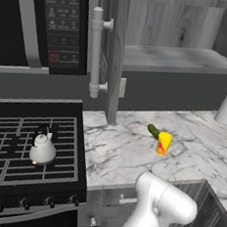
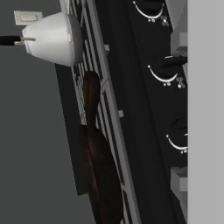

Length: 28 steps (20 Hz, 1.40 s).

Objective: Pick the pan from the cabinet and place it on the stove. Then turn on the stove burner for the pan.

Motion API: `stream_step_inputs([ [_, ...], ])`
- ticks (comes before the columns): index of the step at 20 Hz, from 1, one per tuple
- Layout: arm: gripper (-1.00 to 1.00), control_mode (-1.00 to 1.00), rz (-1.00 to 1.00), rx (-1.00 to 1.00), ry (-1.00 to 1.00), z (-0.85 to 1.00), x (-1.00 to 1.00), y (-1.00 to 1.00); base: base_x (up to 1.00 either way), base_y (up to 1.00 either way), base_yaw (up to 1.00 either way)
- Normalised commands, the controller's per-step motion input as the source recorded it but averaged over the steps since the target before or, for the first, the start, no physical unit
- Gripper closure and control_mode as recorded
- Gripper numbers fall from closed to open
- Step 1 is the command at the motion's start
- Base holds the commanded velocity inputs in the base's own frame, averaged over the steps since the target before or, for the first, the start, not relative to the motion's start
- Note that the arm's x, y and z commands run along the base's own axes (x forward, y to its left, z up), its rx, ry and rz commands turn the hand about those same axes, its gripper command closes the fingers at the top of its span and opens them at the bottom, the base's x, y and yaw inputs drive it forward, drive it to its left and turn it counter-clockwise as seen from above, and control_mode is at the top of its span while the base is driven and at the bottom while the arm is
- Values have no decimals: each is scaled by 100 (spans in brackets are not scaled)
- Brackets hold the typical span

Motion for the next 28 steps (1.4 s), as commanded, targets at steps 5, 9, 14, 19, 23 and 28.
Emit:
stream_step_inputs([
  [5,-100,-100,0,0,-2,-4,9,0,0,0,0],
  [9,-100,-100,0,0,-2,-10,12,0,0,0,0],
  [14,-100,-100,0,-1,-3,-15,11,0,0,0,0],
  [19,-100,-100,0,-1,-5,-16,9,0,0,0,0],
  [23,-100,-100,0,0,-5,-15,10,0,0,0,0],
  [28,-100,-100,0,0,-5,-19,8,0,0,0,0],
])
